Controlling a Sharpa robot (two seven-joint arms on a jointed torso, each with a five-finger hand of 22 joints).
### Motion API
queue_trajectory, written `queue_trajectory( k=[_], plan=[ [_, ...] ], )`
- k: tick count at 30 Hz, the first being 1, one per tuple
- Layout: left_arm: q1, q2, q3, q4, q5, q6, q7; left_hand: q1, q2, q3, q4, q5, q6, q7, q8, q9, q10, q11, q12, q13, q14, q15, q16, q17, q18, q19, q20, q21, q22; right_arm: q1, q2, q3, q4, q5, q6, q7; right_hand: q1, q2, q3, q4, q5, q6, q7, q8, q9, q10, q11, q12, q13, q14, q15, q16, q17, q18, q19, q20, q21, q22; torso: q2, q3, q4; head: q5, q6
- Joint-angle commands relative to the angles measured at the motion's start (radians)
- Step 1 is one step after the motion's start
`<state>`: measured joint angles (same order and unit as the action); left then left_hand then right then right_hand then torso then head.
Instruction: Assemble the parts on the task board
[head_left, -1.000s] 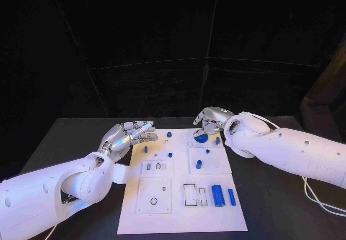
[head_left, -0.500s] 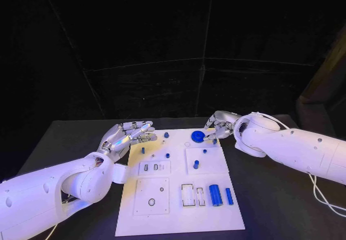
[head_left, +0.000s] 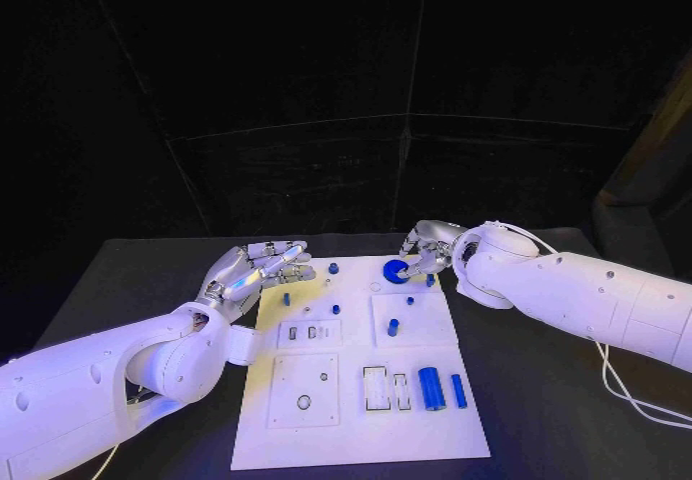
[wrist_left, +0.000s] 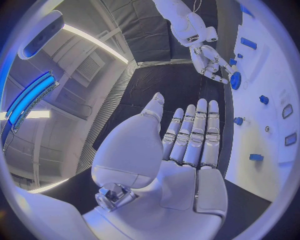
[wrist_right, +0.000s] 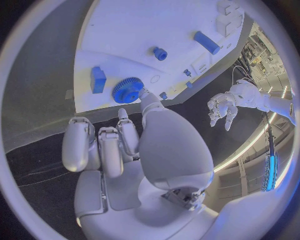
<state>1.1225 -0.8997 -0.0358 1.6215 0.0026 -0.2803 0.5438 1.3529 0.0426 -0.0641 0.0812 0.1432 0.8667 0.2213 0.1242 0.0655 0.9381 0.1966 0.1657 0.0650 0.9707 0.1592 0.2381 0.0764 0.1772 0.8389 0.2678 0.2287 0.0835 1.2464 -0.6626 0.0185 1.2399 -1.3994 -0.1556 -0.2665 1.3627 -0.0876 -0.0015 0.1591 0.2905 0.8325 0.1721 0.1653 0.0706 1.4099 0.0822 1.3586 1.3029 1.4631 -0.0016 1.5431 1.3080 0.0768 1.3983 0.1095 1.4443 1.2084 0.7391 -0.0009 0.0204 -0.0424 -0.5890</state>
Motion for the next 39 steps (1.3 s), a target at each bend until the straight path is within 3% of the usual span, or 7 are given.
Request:
queue_trajectory(
  k=[1,15,30,35,39],
  plan=[
    [0.001,0.001,0.001,-0.001,-0.007,0.016,0.002,-0.002,0.008,-0.002,-0.005,-0.005,0.001,0.034,-0.003,-0.001,0.004,0.005,-0.005,-0.001,0.004,0.000,-0.006,-0.001,0.006,0.007,0.002,-0.006,-0.001,0.002,0.011,0.001,-0.008,-0.020,-0.011,-0.002,0.006,0.003,0.007,0.001,0.006,-0.006,-0.001,0.006,0.000,0.008,0.000,0.009,0.007,0.091,0.007,0.004,0.180,-0.007,0.010,0.001,0.004,0.003,0.000,-0.0002,-0.0003,0.000,-0.002],
    [0.001,0.003,0.001,-0.004,-0.007,0.016,0.000,0.000,0.010,-0.001,-0.009,-0.005,0.002,0.033,-0.003,-0.001,0.005,0.005,-0.006,-0.001,0.005,0.000,-0.008,-0.001,0.006,0.008,0.002,-0.007,-0.002,0.002,0.051,0.000,-0.050,-0.052,0.060,-0.008,0.018,0.007,0.014,-0.009,-0.001,-0.003,-0.001,0.011,0.000,0.014,-0.001,0.020,0.021,0.091,0.007,0.004,0.180,-0.008,0.012,0.001,0.006,0.006,0.000,0.0007,-0.0002,0.003,-0.008],
    [0.001,0.003,0.001,-0.007,-0.007,0.017,-0.002,0.000,0.010,-0.001,-0.009,-0.005,0.002,0.033,-0.003,-0.001,0.005,0.005,-0.006,-0.001,0.005,0.000,-0.008,-0.001,0.006,0.008,0.002,-0.007,-0.002,0.001,0.053,0.000,-0.058,-0.087,0.087,-0.012,0.039,0.021,0.040,-0.033,-0.035,0.012,-0.004,0.025,0.001,0.022,-0.003,0.037,0.044,0.090,0.005,0.004,0.180,-0.008,0.012,-0.001,0.006,0.008,0.000,0.0017,-0.0012,0.003,-0.011],
    [0.001,0.004,0.001,-0.008,-0.007,0.018,-0.002,0.000,0.010,-0.001,-0.009,-0.005,0.002,0.033,-0.003,-0.001,0.005,0.005,-0.006,-0.001,0.005,0.000,-0.008,-0.001,0.006,0.008,0.002,-0.007,-0.002,0.001,0.055,0.000,-0.058,-0.089,0.086,-0.008,0.052,0.046,0.067,-0.047,-0.044,0.069,-0.014,0.055,0.009,0.034,-0.011,0.052,0.063,0.090,-0.001,0.004,0.179,-0.008,0.012,-0.005,0.006,0.008,0.000,0.0021,-0.0003,0.002,-0.012],
    [0.001,0.003,0.001,-0.009,-0.007,0.017,-0.002,0.000,0.010,-0.001,-0.009,-0.005,0.002,0.033,-0.003,-0.001,0.005,0.005,-0.006,-0.001,0.005,0.000,-0.008,-0.001,0.006,0.008,0.002,-0.007,-0.002,0.001,0.056,0.000,-0.054,-0.110,0.066,-0.004,0.074,0.066,0.103,-0.070,-0.091,0.110,-0.026,0.069,0.009,0.042,-0.022,0.061,0.076,0.090,-0.012,0.004,0.180,-0.008,0.012,-0.014,0.007,0.009,0.000,0.0020,0.0006,0.001,-0.012]
  ],
)
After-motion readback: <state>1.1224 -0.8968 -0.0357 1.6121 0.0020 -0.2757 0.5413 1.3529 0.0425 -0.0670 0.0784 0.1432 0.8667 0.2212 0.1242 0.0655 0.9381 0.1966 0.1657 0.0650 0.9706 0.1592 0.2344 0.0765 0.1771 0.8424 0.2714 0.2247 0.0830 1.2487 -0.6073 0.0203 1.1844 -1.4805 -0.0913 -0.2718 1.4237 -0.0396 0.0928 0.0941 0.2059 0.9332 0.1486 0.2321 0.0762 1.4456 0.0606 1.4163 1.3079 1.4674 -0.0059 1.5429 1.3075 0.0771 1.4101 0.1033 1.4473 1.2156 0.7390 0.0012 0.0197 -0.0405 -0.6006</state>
